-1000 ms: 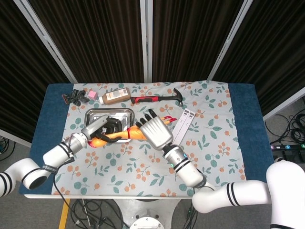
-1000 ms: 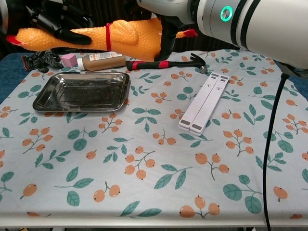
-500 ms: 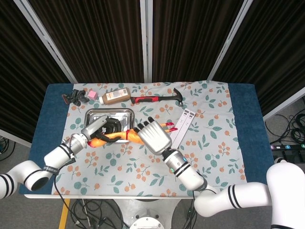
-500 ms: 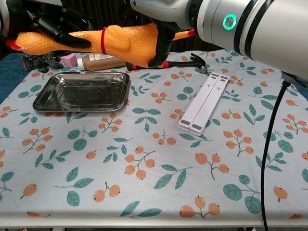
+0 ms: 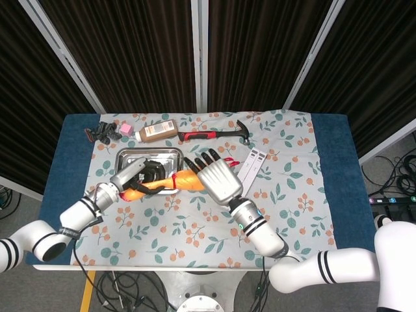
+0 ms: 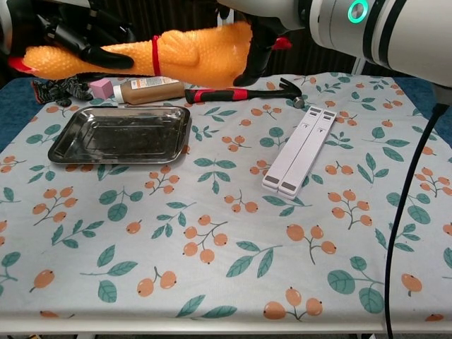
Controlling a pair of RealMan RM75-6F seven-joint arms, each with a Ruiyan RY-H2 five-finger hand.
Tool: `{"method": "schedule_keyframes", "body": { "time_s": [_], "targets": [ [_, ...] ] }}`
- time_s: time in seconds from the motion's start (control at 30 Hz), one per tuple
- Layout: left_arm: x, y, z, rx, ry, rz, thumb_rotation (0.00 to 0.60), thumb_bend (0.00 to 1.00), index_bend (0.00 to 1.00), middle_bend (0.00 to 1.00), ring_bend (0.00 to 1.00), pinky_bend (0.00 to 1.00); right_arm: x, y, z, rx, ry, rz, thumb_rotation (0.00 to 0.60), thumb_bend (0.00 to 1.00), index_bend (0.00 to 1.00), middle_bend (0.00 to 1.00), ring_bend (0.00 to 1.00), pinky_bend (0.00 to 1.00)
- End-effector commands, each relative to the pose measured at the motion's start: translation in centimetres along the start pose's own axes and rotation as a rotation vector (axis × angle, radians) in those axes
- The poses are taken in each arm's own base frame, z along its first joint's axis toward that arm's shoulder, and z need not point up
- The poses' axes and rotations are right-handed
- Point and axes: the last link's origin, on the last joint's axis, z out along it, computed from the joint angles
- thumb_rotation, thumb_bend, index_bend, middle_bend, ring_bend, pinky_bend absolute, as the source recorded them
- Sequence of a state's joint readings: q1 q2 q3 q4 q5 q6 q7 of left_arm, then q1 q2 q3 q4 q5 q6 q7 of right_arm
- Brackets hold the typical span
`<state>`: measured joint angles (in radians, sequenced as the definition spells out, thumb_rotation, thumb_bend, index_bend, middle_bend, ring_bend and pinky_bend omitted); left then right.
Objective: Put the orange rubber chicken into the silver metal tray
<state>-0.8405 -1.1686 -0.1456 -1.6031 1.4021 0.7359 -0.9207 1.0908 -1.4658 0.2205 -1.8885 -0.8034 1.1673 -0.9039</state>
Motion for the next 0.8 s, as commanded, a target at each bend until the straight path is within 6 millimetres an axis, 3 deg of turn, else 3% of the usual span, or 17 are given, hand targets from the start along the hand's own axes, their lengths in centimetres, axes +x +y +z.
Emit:
{"method": "schedule_keyframes", "body": {
  "time_s": [0.03,0.17,0.33,0.6,0.8],
  "targets": [
    [0.1,-0.2,-0.1,0.002,0.008,-0.004,0.6,0.67,0.77,0.84,0.74,0.76,0.1,0.3,-0.2,-0.001,-0.009,0.011,0.6,0.0,0.0,0.0,0.05,0.12],
    [0.3,-0.8,-0.3,0.011,0.028,0.01,0.6,0.67,0.77,0.84,0.74,0.76,0.1,0.9,-1.1,0.002,-0.015,0.03,0.6,0.0,0.0,0.0,0.02,0.11],
    [1.1,-3.3,-0.5,0.057,0.106,0.066,0.6,0.67,0.77,0.83,0.74,0.74,0.9,2.9,-3.1,-0.018,0.027,0.034,0.6,0.0,0.0,0.0,0.02,0.11],
    [1.7,-8.1,0.6,0.157,0.193,0.172,0.6,0.67,0.76,0.81,0.63,0.56,0.0,6.9,-7.1,-0.072,-0.004,0.007,0.6,0.0,0.0,0.0,0.02,0.11],
    [1.9,-10.4,1.7,0.198,0.236,0.217,0.6,0.66,0.73,0.75,0.52,0.51,-0.2,8.9,-9.0,-0.118,-0.001,0.0,0.6,0.0,0.0,0.0,0.02,0.11]
  ]
}}
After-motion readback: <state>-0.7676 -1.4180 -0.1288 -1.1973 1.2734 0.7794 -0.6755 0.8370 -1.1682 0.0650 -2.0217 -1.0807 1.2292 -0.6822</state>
